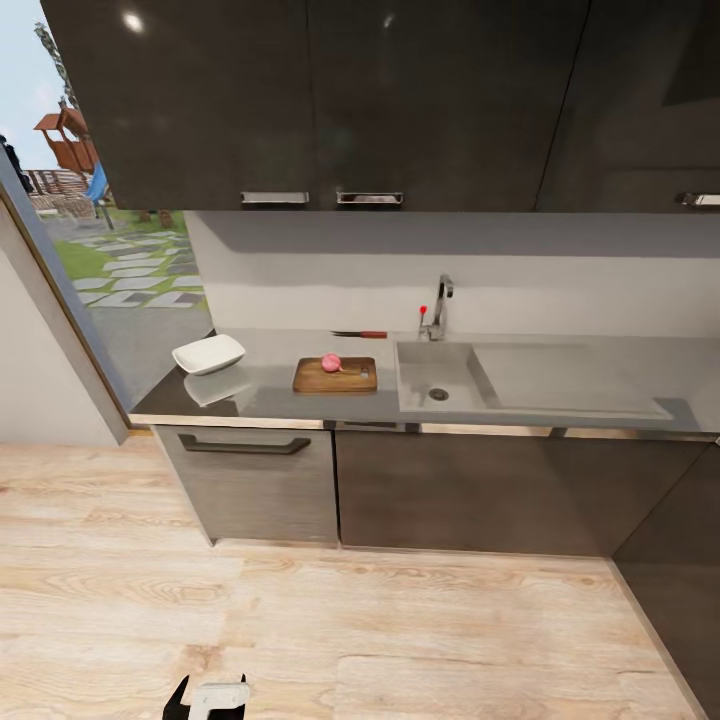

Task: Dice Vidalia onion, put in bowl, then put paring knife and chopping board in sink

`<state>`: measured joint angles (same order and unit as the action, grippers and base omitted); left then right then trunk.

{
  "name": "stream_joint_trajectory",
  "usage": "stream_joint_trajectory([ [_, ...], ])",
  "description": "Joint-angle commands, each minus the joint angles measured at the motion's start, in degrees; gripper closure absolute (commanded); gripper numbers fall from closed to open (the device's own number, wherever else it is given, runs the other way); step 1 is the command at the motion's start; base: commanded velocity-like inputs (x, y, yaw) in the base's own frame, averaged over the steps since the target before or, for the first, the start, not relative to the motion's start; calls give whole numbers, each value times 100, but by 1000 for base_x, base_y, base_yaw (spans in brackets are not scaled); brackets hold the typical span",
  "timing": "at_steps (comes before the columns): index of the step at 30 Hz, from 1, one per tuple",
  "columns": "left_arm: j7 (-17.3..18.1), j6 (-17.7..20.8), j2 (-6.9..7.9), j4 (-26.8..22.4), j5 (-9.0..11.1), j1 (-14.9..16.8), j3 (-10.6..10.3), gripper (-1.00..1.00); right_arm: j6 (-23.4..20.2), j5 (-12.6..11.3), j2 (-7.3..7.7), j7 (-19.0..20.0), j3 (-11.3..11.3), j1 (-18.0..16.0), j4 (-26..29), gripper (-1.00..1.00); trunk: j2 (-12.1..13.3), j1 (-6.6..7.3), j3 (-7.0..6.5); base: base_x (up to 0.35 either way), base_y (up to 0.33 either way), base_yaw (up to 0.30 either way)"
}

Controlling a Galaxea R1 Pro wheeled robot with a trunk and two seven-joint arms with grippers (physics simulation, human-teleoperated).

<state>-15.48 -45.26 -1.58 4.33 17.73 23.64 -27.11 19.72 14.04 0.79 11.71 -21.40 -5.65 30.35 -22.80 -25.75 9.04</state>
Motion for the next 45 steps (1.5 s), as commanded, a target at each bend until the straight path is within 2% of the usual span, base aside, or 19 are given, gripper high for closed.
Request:
stream_joint_trajectory([
  [1,-25,-26,-5,23,20,9,-49,-100,25,40,-6,50,-46,-7,-2,-100,-12,-3,11,0,0,0],
  [6,0,-26,2,24,20,9,-49,-100,30,45,-8,20,-32,-7,-16,-100,-12,-3,11,0,0,0],
  [8,13,-26,10,24,20,10,-50,-100,17,47,-11,-110,-36,-7,-10,-100,-12,-3,11,0,0,0],
  [11,22,-26,20,24,20,10,-49,-100,-46,47,-27,-524,-28,-15,93,-100,-12,-3,11,0,0,0],
  [12,24,-26,22,24,20,11,-49,-100,-142,47,-48,-805,-6,-46,203,-100,-12,-3,11,0,0,0],
  [14,25,-26,23,24,20,10,-49,-100,-325,48,-90,-1102,52,-122,369,-100,-12,-3,11,0,0,0],
  [16,27,-26,25,24,20,9,-49,-100,-1009,78,-225,-1650,352,-337,837,-100,-12,-3,11,0,0,0],
  [17,27,-25,25,24,20,9,-49,-100,-1237,87,-257,-1768,464,-390,975,-100,-12,-3,11,0,0,0],
  [18,27,-23,25,24,20,9,-49,-100,-1713,101,-307,-1985,707,-490,1276,-100,-12,-3,11,0,0,0],
  [20,27,-20,26,24,20,9,-49,-100,-2175,110,-342,-2166,935,-586,1599,-100,-12,-3,11,0,0,0],
  [21,27,-19,26,24,20,9,-49,-100,-2590,112,-369,-2305,1122,-687,1935,-100,-12,-3,11,0,0,0],
  [23,28,-19,26,24,20,9,-49,-100,-2951,111,-393,-2402,1256,-796,2265,-100,-12,-3,11,0,0,0],
  [24,28,-18,26,24,20,9,-49,-100,-3265,110,-424,-2465,1344,-915,2559,-100,-12,-3,11,0,0,0],
  [28,25,-18,26,24,20,9,-49,-100,-4076,113,-571,-2576,1464,-1401,3128,-100,-12,-3,11,0,0,0],
  [32,21,-18,30,24,20,10,-49,-100,-4669,111,-663,-2682,1496,-1964,3299,-100,-12,-3,11,0,0,0],
  [42,19,-18,34,24,20,10,-49,-100,-5257,108,-708,-2849,1514,-2958,3352,-100,-12,-3,11,0,0,0],
  [45,19,-19,34,24,20,10,-49,-100,-5602,108,-710,-2861,1521,-3363,3354,-100,-12,-3,11,0,0,0],
])
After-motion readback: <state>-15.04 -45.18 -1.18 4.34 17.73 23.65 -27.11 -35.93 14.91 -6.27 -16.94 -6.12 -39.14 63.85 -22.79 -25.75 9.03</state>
